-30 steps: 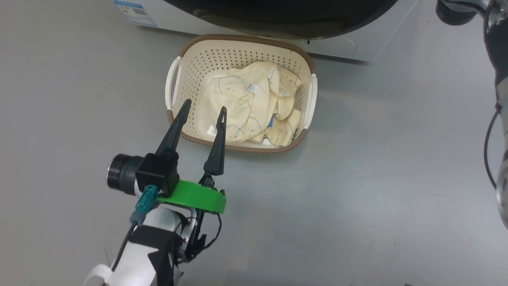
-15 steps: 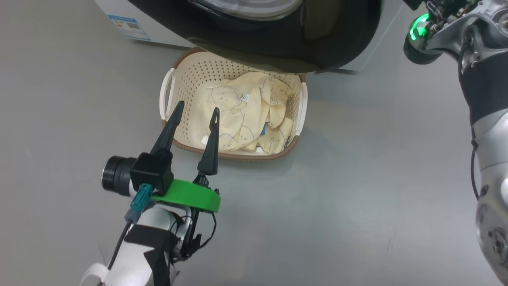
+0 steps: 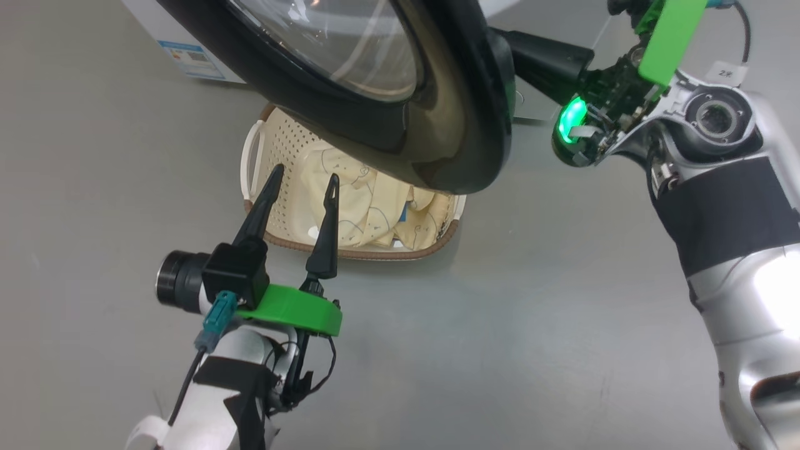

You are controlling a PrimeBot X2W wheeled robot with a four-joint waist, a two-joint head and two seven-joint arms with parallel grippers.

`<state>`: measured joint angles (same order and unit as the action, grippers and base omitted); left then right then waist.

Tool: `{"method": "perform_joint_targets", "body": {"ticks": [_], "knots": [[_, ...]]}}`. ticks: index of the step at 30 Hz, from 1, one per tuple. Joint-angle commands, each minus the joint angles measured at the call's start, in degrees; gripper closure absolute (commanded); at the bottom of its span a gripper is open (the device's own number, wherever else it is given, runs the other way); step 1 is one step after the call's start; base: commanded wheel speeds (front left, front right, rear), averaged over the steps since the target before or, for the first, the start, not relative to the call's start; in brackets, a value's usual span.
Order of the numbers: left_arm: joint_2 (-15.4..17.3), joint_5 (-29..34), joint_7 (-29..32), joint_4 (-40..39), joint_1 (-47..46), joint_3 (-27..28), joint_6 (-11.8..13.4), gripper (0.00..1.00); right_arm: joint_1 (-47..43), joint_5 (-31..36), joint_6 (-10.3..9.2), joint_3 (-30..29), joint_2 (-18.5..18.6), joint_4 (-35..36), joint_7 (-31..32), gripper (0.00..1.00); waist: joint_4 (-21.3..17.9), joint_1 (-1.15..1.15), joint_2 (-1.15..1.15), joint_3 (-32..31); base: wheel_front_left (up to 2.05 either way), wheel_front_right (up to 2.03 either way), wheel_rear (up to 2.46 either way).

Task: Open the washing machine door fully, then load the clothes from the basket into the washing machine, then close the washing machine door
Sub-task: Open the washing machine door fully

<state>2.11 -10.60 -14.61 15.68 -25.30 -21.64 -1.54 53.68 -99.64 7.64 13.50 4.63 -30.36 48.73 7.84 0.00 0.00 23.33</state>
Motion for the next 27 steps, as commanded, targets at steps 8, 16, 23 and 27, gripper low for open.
{"method": "perform_joint_targets", "body": {"ticks": [8, 16, 23, 27], "knots": [[0.76, 0.38, -0.39, -1.01, 0.7, 2.43, -0.17, 0.0, -5.6, -3.44, -0.15, 7.35, -1.75, 8.38, -1.85, 1.0, 0.06, 0.0, 0.0, -1.13, 0.0, 0.0, 0.0], [0.76, 0.79, -0.39, -0.6, 1.14, 3.06, -0.39, 0.0, -7.82, -6.23, -0.15, 12.05, -1.75, 10.51, -4.13, 1.0, 0.17, 0.0, 0.0, -2.17, 0.0, 0.0, 0.0], [0.76, 1.02, -0.39, -0.28, 1.61, 3.08, -0.5, 0.0, -9.61, -7.66, -0.15, 16.29, -1.6, 12.0, -6.12, 1.0, 0.1, 0.0, 0.0, -3.01, 0.0, 0.0, 0.0], [0.76, 0.86, -0.39, -0.14, 1.79, 2.98, -0.56, 0.0, -9.98, -8.86, -0.15, 18.37, -1.44, 12.47, -7.14, 1.0, 0.15, 0.0, 0.0, -3.51, 0.0, 0.0, 0.0]]}}
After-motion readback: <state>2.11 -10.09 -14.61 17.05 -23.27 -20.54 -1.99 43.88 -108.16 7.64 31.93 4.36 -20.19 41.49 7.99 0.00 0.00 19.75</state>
